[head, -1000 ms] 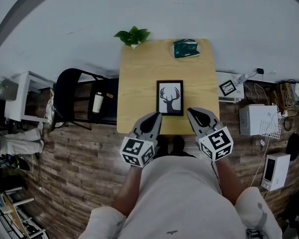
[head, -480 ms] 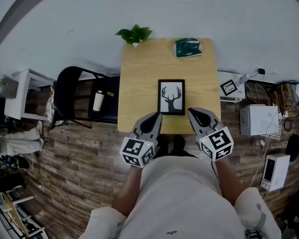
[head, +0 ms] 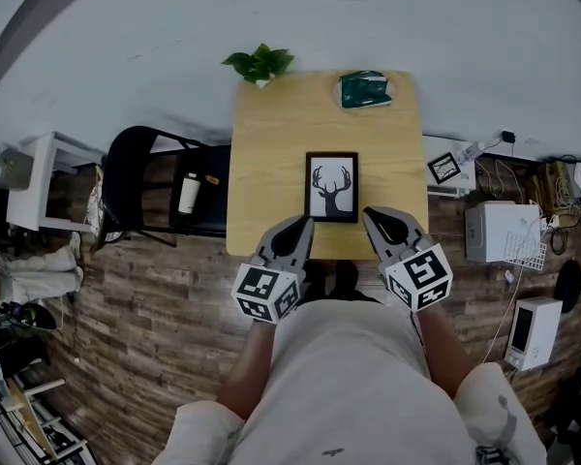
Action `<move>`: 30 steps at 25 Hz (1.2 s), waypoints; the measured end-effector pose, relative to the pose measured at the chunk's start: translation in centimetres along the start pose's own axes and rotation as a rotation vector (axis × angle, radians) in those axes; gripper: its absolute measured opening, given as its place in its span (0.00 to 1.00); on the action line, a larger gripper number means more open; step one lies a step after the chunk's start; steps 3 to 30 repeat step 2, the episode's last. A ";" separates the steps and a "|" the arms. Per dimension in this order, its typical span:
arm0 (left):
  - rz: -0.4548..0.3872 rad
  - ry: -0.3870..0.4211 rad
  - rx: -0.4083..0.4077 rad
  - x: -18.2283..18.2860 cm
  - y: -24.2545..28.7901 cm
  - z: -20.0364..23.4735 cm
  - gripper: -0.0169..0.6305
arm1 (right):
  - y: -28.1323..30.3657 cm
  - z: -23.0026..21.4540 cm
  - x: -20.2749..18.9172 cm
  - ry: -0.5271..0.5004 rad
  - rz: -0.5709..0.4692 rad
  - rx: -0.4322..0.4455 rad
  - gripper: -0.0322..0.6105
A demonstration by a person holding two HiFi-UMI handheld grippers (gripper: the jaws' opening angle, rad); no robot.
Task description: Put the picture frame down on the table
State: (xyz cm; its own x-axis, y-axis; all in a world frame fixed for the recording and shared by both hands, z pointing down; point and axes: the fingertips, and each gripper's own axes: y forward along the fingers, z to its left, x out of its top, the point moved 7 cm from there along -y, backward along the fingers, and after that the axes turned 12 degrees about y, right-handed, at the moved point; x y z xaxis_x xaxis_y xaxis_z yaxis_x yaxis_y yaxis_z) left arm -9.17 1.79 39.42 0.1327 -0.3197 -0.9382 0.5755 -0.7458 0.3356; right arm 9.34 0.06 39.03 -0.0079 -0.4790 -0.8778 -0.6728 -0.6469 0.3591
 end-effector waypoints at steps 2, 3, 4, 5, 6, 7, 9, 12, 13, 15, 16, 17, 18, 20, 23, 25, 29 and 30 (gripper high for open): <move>0.002 -0.003 0.000 -0.2 0.1 0.0 0.04 | 0.1 -0.1 -0.1 0.000 0.003 0.001 0.05; 0.002 -0.003 0.000 -0.2 0.1 0.0 0.04 | 0.1 -0.1 -0.1 0.000 0.003 0.001 0.05; 0.002 -0.003 0.000 -0.2 0.1 0.0 0.04 | 0.1 -0.1 -0.1 0.000 0.003 0.001 0.05; 0.002 -0.003 0.000 -0.2 0.1 0.0 0.04 | 0.1 -0.1 -0.1 0.000 0.003 0.001 0.05; 0.002 -0.003 0.000 -0.2 0.1 0.0 0.04 | 0.1 -0.1 -0.1 0.000 0.003 0.001 0.05; 0.002 -0.003 0.000 -0.2 0.1 0.0 0.04 | 0.1 -0.1 -0.1 0.000 0.003 0.001 0.05; 0.002 -0.003 0.000 -0.2 0.1 0.0 0.04 | 0.1 -0.1 -0.1 0.000 0.003 0.001 0.05; 0.002 -0.003 0.000 -0.2 0.1 0.0 0.04 | 0.1 -0.1 -0.1 0.000 0.003 0.001 0.05; 0.002 -0.003 0.000 -0.2 0.1 0.0 0.04 | 0.1 -0.1 -0.1 0.000 0.003 0.001 0.05; 0.002 -0.003 0.000 -0.2 0.1 0.0 0.04 | 0.1 -0.1 -0.1 0.000 0.003 0.001 0.05; 0.002 -0.003 0.000 -0.2 0.1 0.0 0.04 | 0.1 -0.1 -0.1 0.000 0.003 0.001 0.05; 0.002 -0.003 0.000 -0.2 0.1 0.0 0.04 | 0.1 -0.1 -0.1 0.000 0.003 0.001 0.05; 0.002 -0.003 0.000 -0.2 0.1 0.0 0.04 | 0.1 -0.1 -0.1 0.000 0.003 0.001 0.05; 0.002 -0.003 0.000 -0.2 0.1 0.0 0.04 | 0.1 -0.1 -0.1 0.000 0.003 0.001 0.05; 0.002 -0.003 0.000 -0.2 0.1 0.0 0.04 | 0.1 -0.1 -0.1 0.000 0.003 0.001 0.05; 0.002 -0.003 0.000 -0.2 0.1 0.0 0.04 | 0.1 -0.1 -0.1 0.000 0.003 0.001 0.05; 0.002 -0.003 0.000 -0.2 0.1 0.0 0.04 | 0.1 -0.1 -0.1 0.000 0.003 0.001 0.05; 0.002 -0.003 0.000 -0.2 0.1 0.0 0.04 | 0.1 -0.1 -0.1 0.000 0.003 0.001 0.05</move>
